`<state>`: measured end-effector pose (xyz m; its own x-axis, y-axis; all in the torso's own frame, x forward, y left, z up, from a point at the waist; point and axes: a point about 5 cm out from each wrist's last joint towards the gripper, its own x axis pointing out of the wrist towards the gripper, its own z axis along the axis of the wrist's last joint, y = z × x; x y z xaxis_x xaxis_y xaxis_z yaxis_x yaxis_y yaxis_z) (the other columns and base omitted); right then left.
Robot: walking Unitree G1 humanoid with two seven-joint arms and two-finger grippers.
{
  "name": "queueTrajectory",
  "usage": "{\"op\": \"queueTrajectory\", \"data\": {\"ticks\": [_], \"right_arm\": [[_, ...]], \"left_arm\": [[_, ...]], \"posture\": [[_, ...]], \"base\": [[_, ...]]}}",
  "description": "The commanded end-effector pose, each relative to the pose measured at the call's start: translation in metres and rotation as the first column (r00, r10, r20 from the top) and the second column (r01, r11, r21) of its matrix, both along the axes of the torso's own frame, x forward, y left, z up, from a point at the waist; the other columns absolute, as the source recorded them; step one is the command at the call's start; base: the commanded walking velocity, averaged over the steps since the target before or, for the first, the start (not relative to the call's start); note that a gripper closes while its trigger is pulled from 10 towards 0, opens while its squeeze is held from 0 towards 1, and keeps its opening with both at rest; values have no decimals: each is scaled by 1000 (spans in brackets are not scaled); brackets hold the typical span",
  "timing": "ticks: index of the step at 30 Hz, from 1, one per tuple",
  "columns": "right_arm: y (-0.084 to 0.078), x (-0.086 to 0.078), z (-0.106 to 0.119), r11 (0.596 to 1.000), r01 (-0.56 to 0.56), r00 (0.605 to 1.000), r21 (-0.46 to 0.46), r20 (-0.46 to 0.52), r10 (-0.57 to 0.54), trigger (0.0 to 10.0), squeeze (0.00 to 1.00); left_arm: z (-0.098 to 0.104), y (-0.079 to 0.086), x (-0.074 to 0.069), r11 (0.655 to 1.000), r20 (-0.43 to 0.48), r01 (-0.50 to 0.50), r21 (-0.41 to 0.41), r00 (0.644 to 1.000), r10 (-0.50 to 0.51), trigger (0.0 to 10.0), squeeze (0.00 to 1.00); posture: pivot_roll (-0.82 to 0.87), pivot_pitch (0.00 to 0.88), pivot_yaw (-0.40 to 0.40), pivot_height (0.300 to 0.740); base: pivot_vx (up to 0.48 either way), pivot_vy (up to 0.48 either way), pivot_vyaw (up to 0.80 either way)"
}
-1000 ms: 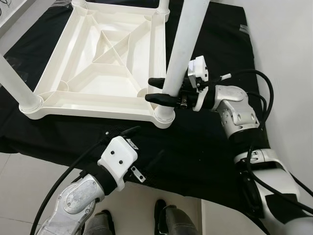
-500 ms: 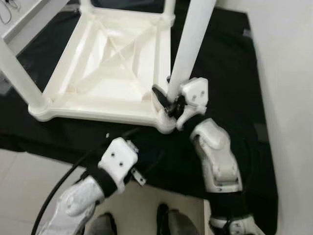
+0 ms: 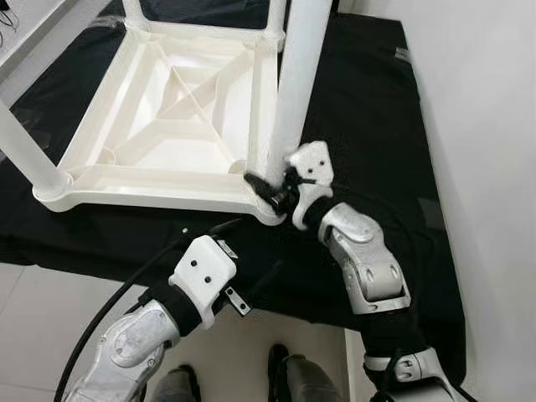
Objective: Building children table
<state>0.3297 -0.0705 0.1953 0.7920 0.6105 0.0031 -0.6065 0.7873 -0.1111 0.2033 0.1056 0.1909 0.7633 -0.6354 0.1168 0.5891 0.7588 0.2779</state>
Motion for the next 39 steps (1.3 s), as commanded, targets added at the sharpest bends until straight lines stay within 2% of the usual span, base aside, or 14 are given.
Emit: {"op": "queueTrajectory", "data": {"ticks": [1,2,4,7,9,12,22,23,24,30,34,37,38,39], "right_arm": [[7,1,14,997,-66,997,32,29,65,10000,1000],[9,-2,27,979,-202,977,15,74,200,10000,0],[9,-2,27,979,-202,977,15,74,200,10000,0],[6,-9,42,839,-526,830,-135,132,542,10000,0],[0,-2,46,781,-604,775,-158,114,622,10000,0],[-6,5,46,729,-661,727,-179,88,681,10000,0],[-9,23,43,714,-671,726,-201,20,688,10000,0],[-9,25,43,708,-676,722,-203,9,692,5373,0],[-10,27,42,693,-692,708,-201,1,706,0,0],[-16,28,39,666,-718,683,-201,-17,731,0,0],[-29,30,31,676,-710,695,-197,-40,718,0,0],[-38,31,27,744,-643,757,-182,-8,653,0,0],[-38,31,27,744,-643,757,-182,-8,653,0,0],[-41,28,21,787,-595,799,-160,-12,601,0,0]], "left_arm": [[-2,-2,-2,1000,-9,15,4,1000,-15,10000,0],[-2,-3,-2,1000,-9,18,3,1000,-18,10000,0],[-2,-3,-2,1000,-9,18,3,1000,-18,10000,0],[-2,-4,-1,1000,-8,17,0,1000,-17,10000,0],[-2,-4,-1,1000,-7,14,2,1000,-14,10000,0],[-1,-4,-2,1000,-6,10,5,1000,-10,10000,0],[-2,-3,-2,1000,-5,4,5,1000,-4,10000,0],[-2,-3,-2,1000,-5,3,5,1000,-3,10000,0],[-2,-3,-2,1000,-4,1,5,1000,-1,10000,0],[-2,-3,-3,1000,-6,0,4,1000,0,10000,0],[-3,-5,-4,1000,-11,9,1,1000,-9,10000,0],[-4,-6,-5,1000,-14,12,2,1000,-12,10000,0],[-4,-6,-5,1000,-14,12,2,1000,-12,10000,0],[-4,-5,-5,1000,-15,13,3,1000,-12,10000,0]], "posture": [[95,269,-115,740],[98,267,-116,740],[98,267,-116,740],[106,266,-116,740],[123,268,-119,740],[125,268,-119,740],[134,268,-126,740],[135,268,-127,740],[135,268,-127,740],[130,271,-125,740],[119,268,-123,740],[117,269,-126,740],[117,269,-126,740],[116,273,-131,740]], "base": [[0,0,0],[0,0,0],[0,0,0],[0,0,0],[0,0,0],[0,0,0],[0,0,0],[0,0,0],[0,0,0],[0,0,0],[0,0,0],[0,0,0],[0,0,0],[0,0,0]]}}
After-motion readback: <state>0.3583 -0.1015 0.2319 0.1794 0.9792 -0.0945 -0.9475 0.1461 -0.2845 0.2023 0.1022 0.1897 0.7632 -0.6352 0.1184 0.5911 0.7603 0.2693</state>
